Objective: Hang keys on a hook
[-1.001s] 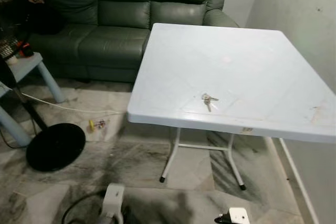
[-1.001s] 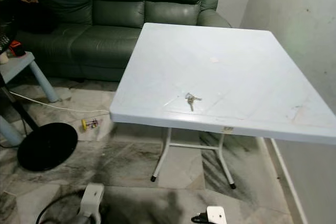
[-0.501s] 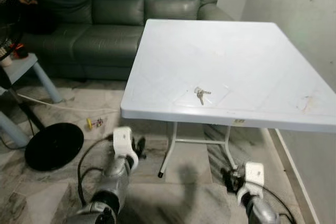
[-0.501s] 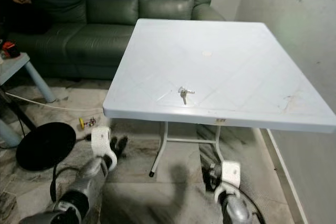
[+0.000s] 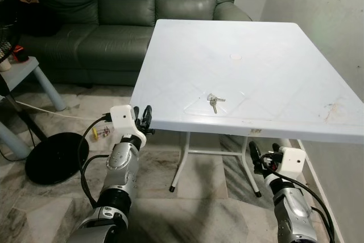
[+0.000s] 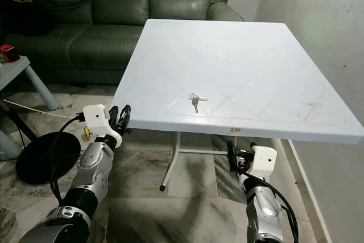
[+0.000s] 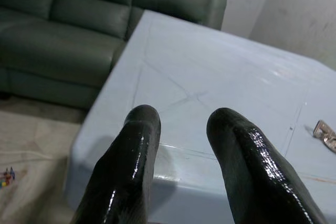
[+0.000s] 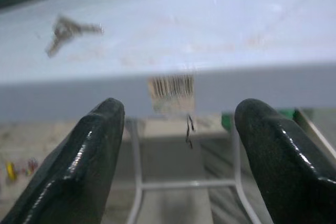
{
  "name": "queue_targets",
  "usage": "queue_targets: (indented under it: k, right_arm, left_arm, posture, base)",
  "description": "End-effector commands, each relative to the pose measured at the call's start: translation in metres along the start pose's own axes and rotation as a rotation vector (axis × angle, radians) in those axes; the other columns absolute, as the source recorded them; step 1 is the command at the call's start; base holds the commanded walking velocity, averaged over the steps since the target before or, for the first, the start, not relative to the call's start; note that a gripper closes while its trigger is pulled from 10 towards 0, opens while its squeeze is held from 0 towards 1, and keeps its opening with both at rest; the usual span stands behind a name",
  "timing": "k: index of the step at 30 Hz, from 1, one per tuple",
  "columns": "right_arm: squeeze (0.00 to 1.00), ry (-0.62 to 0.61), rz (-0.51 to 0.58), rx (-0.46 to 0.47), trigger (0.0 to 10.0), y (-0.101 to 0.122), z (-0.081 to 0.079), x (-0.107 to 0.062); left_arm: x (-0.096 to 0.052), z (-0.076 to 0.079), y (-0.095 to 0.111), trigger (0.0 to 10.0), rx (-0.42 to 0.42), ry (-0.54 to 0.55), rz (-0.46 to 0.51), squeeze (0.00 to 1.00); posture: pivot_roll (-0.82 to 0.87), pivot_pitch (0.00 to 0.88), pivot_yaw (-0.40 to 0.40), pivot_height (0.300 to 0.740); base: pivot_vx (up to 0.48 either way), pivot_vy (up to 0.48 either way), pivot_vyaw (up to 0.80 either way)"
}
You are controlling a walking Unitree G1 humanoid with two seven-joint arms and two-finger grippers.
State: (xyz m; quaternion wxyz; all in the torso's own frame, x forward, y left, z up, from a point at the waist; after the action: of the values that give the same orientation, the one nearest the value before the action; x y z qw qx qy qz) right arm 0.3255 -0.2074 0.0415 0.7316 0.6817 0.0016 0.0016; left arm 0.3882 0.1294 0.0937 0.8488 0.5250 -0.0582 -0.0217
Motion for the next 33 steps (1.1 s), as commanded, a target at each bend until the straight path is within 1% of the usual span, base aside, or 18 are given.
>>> queue_targets:
  k: [1, 2, 5, 9, 10, 11, 12, 13, 15, 16, 17, 18, 20, 22, 23, 26, 29, 33]
  right_arm:
    - [0.00, 0.017, 0.041, 0.002, 10.0, 0.013, -0.003, 0.004]
    - [0.00, 0.034, 0.079, 0.003, 10.0, 0.024, -0.007, 0.007]
    - [0.00, 0.067, 0.133, -0.006, 10.0, 0.044, -0.017, 0.010]
    - [0.00, 0.092, 0.167, -0.014, 10.0, 0.058, -0.025, 0.012]
    - [0.00, 0.110, 0.178, -0.025, 10.0, 0.062, -0.031, 0.013]
    - [0.00, 0.145, 0.184, -0.039, 10.0, 0.069, -0.041, 0.012]
    - [0.00, 0.145, 0.184, -0.039, 10.0, 0.069, -0.041, 0.012]
    - [0.00, 0.180, 0.180, -0.057, 10.0, 0.071, -0.049, 0.011]
    - [0.00, 0.203, 0.173, -0.073, 10.0, 0.071, -0.056, 0.009]
    - [0.00, 0.238, 0.159, -0.074, 10.0, 0.068, -0.063, 0.006]
    - [0.00, 0.238, 0.159, -0.074, 10.0, 0.068, -0.063, 0.006]
    - [0.00, 0.271, 0.144, -0.091, 10.0, 0.064, -0.069, 0.003]
    - [0.00, 0.290, 0.133, -0.109, 10.0, 0.061, -0.073, 0.000]
    - [0.00, 0.305, 0.126, -0.114, 10.0, 0.061, -0.077, -0.002]
    - [0.00, 0.302, 0.129, -0.113, 10.0, 0.063, -0.077, -0.002]
    - [0.00, 0.297, 0.136, -0.101, 10.0, 0.068, -0.077, -0.001]
    - [0.00, 0.301, 0.163, -0.112, 10.0, 0.077, -0.080, -0.001]
    - [0.00, 0.308, 0.173, -0.126, 10.0, 0.079, -0.080, -0.003]
  left_arm:
    - [0.001, 0.005, 0.008, 10.0, 0.007, -0.017, 0.033, 0.00]
    - [0.000, 0.009, 0.014, 10.0, 0.015, -0.027, 0.057, 0.00]
    - [-0.001, 0.016, 0.024, 10.0, 0.037, -0.044, 0.086, 0.00]
    - [-0.004, 0.022, 0.031, 10.0, 0.053, -0.067, 0.103, 0.00]
    - [-0.005, 0.024, 0.032, 10.0, 0.050, -0.079, 0.099, 0.00]
    - [-0.009, 0.028, 0.033, 10.0, 0.040, -0.102, 0.092, 0.00]
    - [-0.009, 0.028, 0.033, 10.0, 0.040, -0.102, 0.092, 0.00]
    - [-0.013, 0.029, 0.032, 10.0, 0.047, -0.125, 0.076, 0.00]
    - [-0.017, 0.028, 0.029, 10.0, 0.040, -0.132, 0.054, 0.00]
    - [-0.021, 0.025, 0.024, 10.0, 0.046, -0.137, 0.026, 0.00]
    - [-0.021, 0.025, 0.024, 10.0, 0.046, -0.137, 0.026, 0.00]
    - [-0.023, 0.021, 0.020, 10.0, 0.066, -0.137, 0.005, 0.00]
    - [-0.024, 0.018, 0.019, 10.0, 0.047, -0.126, -0.008, 0.00]
    - [-0.024, 0.013, 0.020, 10.0, 0.054, -0.108, -0.021, 0.00]
    - [-0.024, 0.014, 0.022, 10.0, 0.040, -0.112, -0.014, 0.00]
    - [-0.026, 0.016, 0.025, 10.0, 0.032, -0.117, -0.015, 0.00]
    - [-0.031, 0.019, 0.025, 10.0, 0.029, -0.142, -0.017, 0.00]
    - [-0.036, 0.020, 0.023, 10.0, 0.030, -0.161, -0.030, 0.00]
  posture:
    - [0.11, 0.000, -0.017, 0.740]
    - [0.11, 0.000, -0.021, 0.740]
    - [0.11, 0.000, -0.025, 0.740]
    - [0.11, 0.000, -0.028, 0.740]
    - [0.11, 0.000, -0.027, 0.740]
    - [0.12, 0.000, -0.027, 0.740]
    - [0.12, 0.000, -0.027, 0.740]
    - [0.12, 0.000, -0.027, 0.740]
    - [0.11, 0.000, -0.024, 0.740]
    - [0.11, 0.000, -0.024, 0.740]
    - [0.11, 0.000, -0.024, 0.740]
    - [0.11, 0.000, -0.024, 0.740]
    - [0.11, 0.000, -0.024, 0.740]
    - [0.11, 0.000, -0.026, 0.740]
    - [0.11, 0.000, -0.028, 0.740]
    - [0.12, 0.000, -0.030, 0.740]
    - [0.12, 0.003, -0.029, 0.740]
    - [0.12, 0.006, -0.030, 0.740]
  base:
    - [0.000, 0.000, 0.00]
    - [0.000, 0.000, 0.00]
    - [0.000, 0.000, 0.00]
    - [0.000, 0.000, 0.00]
    - [0.000, 0.000, 0.00]
    - [0.000, 0.000, 0.00]
    - [0.000, 0.000, 0.00]
    - [0.000, 0.000, 0.00]
    - [0.000, 0.000, 0.00]
    - [0.000, 0.000, 0.00]
    - [0.000, 0.000, 0.00]
    - [0.000, 0.000, 0.00]
    - [0.000, 0.000, 0.00]
    - [0.000, 0.000, 0.00]
    - [0.000, 0.000, 0.00]
    - [0.000, 0.000, 0.00]
    - [0.000, 0.000, 0.00]
    - [0.270, 0.000, 0.00]
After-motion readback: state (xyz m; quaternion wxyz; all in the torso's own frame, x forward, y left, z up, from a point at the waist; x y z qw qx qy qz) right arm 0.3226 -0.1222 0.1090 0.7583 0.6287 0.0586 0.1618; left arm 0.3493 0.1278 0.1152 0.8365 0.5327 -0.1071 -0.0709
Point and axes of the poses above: a point about 5 cm out from each wrist's last joint towards the gripper, its own x axis pointing out of the wrist towards the gripper, its own y axis along the axis of the wrist's last joint, z = x × y, the point moved 5 cm from there along x, pointing out of the wrist towards the gripper, and after that the axes turned 12 degrees about -x, right-handed, at the moved point
